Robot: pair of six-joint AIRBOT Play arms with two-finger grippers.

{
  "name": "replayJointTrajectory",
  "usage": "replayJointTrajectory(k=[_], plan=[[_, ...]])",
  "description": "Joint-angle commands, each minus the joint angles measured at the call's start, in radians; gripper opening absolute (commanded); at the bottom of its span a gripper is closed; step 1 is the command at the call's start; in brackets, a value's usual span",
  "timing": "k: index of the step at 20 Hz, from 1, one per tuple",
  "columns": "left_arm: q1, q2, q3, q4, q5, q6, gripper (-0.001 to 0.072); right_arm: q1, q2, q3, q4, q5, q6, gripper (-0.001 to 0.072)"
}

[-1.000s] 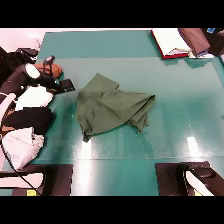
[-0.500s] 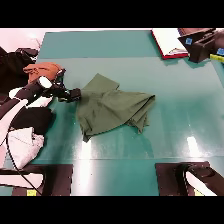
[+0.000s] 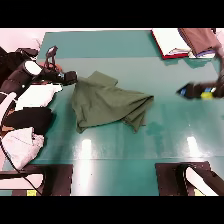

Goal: Fold the shirts.

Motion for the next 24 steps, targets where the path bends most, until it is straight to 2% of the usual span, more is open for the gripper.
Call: replayJointTrajectory(k=[1, 3, 6, 10, 11, 13, 14, 15, 19, 24], plan=[[0.001, 0.013, 0.027, 0.002, -0.021, 0.01, 0.0024, -0.019, -0.077, -0.276, 0.058, -0.034, 0.007, 0.0402], [0.001, 0.013, 0.027, 0.002, -0.029, 0.01, 0.0024, 0.086, -0.151, -0.34, 0.114, -0.143, 0.005, 0.0402], [0.001, 0.013, 0.027, 0.002, -0.042, 0.01, 0.0025, 0.282, -0.258, -0.32, 0.189, -0.309, 0.005, 0.04], [0.001, 0.013, 0.027, 0.002, -0.056, 0.01, 0.0024, 0.45, -0.396, -0.196, 0.179, -0.352, 0.007, 0.0381], [0.001, 0.013, 0.027, 0.002, -0.057, 0.01, 0.0025, 0.47, -0.421, -0.172, 0.171, -0.353, 0.007, 0.035], [0.001, 0.02, 0.027, 0.019, -0.058, 0.01, 0.0024, 0.486, -0.436, -0.143, 0.113, -0.341, 0.008, 0.014], [0.001, 0.031, 0.032, 0.045, -0.061, 0.01, 0.0025, 0.485, -0.423, -0.137, 0.077, -0.336, 0.01, 0.0046], [0.001, 0.047, 0.042, 0.085, -0.064, 0.009, 0.0024, 0.471, -0.392, -0.136, 0.049, -0.336, 0.018, 0.0015], [0.001, 0.185, 0.133, 0.226, -0.063, 0.002, 0.0024, 0.318, -0.164, -0.107, -0.024, -0.3, 0.035, 0.0014], [0.001, 0.409, 0.31, 0.229, -0.063, 0.011, 0.0024, 0.118, 0.074, 0.175, -0.142, -0.124, 0.035, 0.0014]])
